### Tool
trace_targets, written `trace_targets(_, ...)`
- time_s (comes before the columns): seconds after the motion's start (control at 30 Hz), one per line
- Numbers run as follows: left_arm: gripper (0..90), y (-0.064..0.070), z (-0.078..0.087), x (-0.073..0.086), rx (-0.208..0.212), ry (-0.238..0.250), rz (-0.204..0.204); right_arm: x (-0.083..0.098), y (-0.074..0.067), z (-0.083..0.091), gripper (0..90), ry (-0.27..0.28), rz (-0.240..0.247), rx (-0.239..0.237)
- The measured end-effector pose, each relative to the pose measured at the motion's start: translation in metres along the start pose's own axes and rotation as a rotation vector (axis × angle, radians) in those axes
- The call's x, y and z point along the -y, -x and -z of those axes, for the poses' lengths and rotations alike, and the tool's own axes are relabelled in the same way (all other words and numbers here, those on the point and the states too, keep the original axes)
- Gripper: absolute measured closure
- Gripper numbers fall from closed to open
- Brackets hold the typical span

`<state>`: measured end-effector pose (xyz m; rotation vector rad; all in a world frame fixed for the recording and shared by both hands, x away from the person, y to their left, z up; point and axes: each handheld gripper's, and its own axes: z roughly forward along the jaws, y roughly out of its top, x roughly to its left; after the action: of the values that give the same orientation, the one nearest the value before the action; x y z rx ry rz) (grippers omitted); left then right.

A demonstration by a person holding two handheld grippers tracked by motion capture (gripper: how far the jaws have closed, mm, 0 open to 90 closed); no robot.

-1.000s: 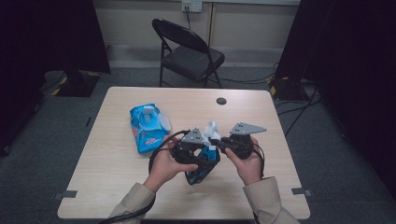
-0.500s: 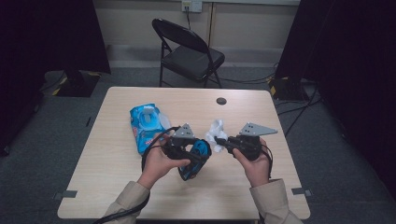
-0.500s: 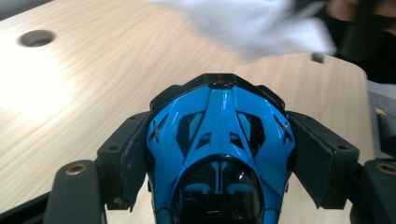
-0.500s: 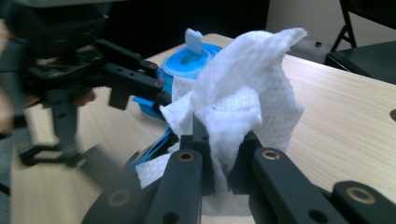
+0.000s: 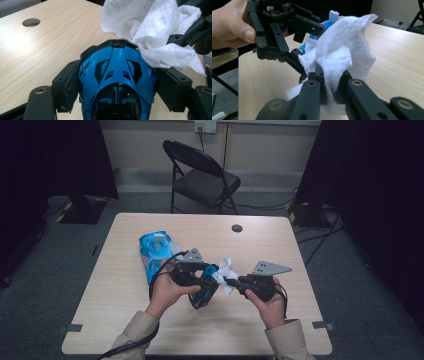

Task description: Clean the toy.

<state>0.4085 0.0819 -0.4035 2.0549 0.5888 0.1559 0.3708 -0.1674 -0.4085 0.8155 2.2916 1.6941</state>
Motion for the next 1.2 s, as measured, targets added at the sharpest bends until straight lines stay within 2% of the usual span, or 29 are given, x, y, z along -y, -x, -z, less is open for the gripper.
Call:
trace_targets(0.2, 26.3, -0.001, -0.001, -0.001, -0.007, -0.001, 0.002, 0.003, 0.004, 0.002, 85.2, 0.004, -0.017, 0.003)
trace_targets(0.27, 26.3, -0.002, 0.0, -0.001, -0.005, 0.01, 0.012, 0.004, 0.005, 0.003, 85.2, 0.003, -0.016, 0.002)
trace_targets(0.43, 26.3, -0.004, 0.002, -0.001, -0.015, 0.009, 0.006, 0.005, 0.005, 0.002, 85.2, -0.007, -0.014, 0.0)
trace_targets(0.53, 26.3, -0.005, 0.004, -0.001, -0.01, 0.026, 0.025, 0.007, 0.006, 0.001, 85.2, -0.016, -0.011, 0.014)
trace_targets(0.6, 26.3, -0.005, 0.005, -0.002, -0.011, 0.027, 0.015, 0.009, 0.007, 0.0, 85.2, -0.02, -0.015, 0.022)
trace_targets(0.77, 26.2, -0.001, 0.004, -0.005, 0.001, 0.033, 0.012, 0.012, 0.006, -0.007, 85.2, -0.053, 0.003, 0.017)
trace_targets(0.83, 26.3, 0.0, 0.003, -0.007, -0.006, 0.019, 0.002, 0.014, 0.005, -0.01, 85.2, -0.057, 0.006, 0.015)
trace_targets(0.97, 26.3, 0.001, 0.001, -0.006, 0.002, 0.027, 0.009, 0.017, 0.006, -0.011, 85.2, -0.063, -0.003, 0.014)
trace_targets(1.2, 26.2, 0.005, -0.001, -0.013, 0.015, 0.04, 0.001, 0.026, 0.002, -0.022, 85.2, -0.117, 0.018, 0.011)
